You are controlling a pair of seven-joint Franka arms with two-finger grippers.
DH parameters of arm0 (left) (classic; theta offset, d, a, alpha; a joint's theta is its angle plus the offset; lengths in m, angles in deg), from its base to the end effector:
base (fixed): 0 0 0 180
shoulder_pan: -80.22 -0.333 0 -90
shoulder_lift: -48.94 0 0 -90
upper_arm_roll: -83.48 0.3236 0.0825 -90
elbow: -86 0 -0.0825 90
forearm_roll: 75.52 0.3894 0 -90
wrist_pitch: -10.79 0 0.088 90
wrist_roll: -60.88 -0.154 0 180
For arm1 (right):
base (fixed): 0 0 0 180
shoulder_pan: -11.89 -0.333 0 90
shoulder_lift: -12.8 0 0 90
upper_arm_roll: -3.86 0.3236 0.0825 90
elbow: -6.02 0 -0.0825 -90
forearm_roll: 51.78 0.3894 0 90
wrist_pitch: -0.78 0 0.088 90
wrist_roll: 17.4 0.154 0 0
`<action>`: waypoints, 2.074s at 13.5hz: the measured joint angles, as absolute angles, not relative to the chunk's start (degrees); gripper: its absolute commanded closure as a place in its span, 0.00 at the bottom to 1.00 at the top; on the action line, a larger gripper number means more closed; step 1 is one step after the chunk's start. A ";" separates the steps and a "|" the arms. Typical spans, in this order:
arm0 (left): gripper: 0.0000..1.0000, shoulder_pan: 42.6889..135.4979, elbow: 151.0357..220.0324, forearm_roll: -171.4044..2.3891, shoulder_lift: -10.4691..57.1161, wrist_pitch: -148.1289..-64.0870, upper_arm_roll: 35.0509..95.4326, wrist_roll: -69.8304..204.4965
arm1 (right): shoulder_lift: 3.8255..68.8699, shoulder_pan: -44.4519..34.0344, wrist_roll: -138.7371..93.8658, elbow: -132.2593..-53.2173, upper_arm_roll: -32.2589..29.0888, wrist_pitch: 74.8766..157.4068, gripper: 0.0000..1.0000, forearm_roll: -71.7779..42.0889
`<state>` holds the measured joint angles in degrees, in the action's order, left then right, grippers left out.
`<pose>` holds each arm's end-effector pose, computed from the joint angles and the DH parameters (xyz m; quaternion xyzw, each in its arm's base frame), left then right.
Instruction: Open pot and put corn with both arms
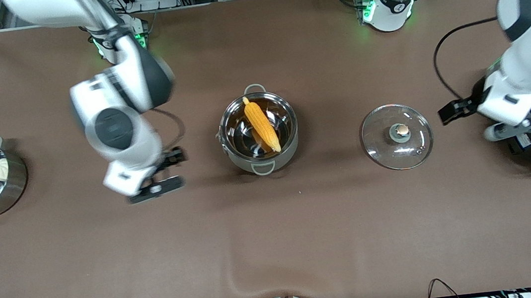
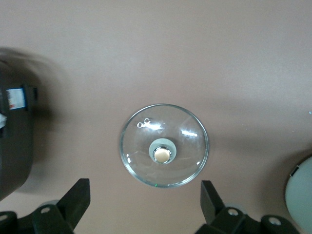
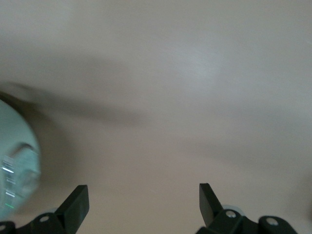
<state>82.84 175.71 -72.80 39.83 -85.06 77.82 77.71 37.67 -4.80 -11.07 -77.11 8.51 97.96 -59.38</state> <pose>0.6050 -0.0777 0.5034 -0.9970 -0.0719 0.0215 0.0209 0.6282 0.2181 0.3836 0.9843 0.1420 -0.0793 0.0683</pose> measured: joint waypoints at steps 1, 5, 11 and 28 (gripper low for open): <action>0.00 82.62 174.12 -72.80 39.83 -83.38 77.80 77.69 | 36.73 -2.17 -14.18 -77.11 8.50 96.30 0.00 -59.30; 0.00 82.75 169.98 -72.80 39.89 -77.39 76.91 77.64 | 31.50 7.01 -21.97 -77.16 8.48 92.74 0.00 -59.18; 0.00 83.21 168.10 -72.80 43.84 -75.26 73.13 77.64 | 20.39 10.43 -23.34 -80.33 8.53 90.08 0.00 -59.04; 0.00 77.90 174.42 -72.81 48.26 -79.28 73.48 64.87 | 14.14 15.52 -21.31 -80.59 5.71 87.06 0.00 -52.84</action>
<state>77.90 174.42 -72.81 48.26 -79.28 73.48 64.87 14.14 15.52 -21.31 -80.59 5.71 87.06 -52.84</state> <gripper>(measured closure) 0.000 0.000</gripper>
